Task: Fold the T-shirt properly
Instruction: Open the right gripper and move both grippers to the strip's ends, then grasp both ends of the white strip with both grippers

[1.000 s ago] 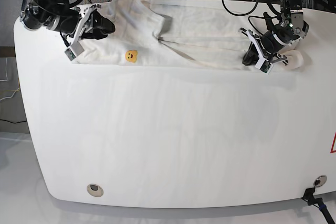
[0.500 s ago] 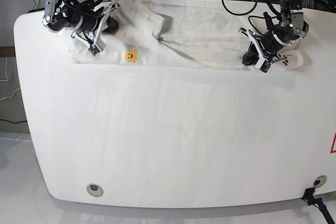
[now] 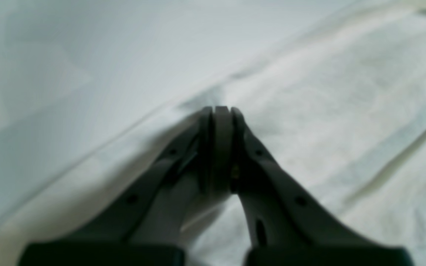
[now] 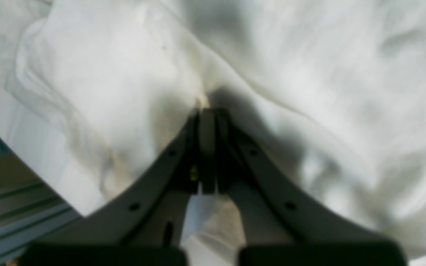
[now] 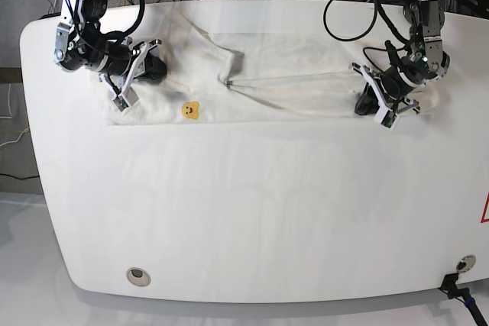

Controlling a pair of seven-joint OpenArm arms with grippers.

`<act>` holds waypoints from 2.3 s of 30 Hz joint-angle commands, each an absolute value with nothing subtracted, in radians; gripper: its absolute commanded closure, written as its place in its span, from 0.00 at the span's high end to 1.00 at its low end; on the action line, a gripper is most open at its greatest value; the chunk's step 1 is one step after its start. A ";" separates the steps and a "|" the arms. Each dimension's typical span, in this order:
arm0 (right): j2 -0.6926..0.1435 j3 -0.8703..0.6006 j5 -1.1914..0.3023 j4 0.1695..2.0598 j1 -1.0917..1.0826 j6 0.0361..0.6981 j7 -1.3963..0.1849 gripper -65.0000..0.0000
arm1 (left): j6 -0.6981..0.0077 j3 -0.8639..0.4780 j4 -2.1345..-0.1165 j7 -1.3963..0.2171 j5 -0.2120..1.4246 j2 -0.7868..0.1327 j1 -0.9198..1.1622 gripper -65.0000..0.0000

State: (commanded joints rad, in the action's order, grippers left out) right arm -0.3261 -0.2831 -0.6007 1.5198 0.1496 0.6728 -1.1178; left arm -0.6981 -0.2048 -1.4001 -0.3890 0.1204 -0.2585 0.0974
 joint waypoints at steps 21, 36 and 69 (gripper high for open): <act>-0.335 -0.278 -0.607 1.403 0.013 0.670 -1.093 0.00 | -0.698 -0.203 -1.406 -0.392 0.125 -0.255 -0.024 0.00; -0.318 -0.277 -0.602 1.402 0.016 0.671 -1.093 0.00 | -0.698 -0.263 -1.693 -0.501 0.127 -0.254 0.274 0.00; -0.317 -0.277 -0.608 1.446 0.033 0.671 -1.099 0.00 | -0.698 -0.262 -1.535 -0.504 0.127 -0.229 0.180 0.00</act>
State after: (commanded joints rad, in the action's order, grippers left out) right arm -0.3168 -0.2770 -0.6084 1.4461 0.0330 0.6713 -1.0994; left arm -0.6981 -0.2616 -1.5351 -0.5040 0.1266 -0.2294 0.1803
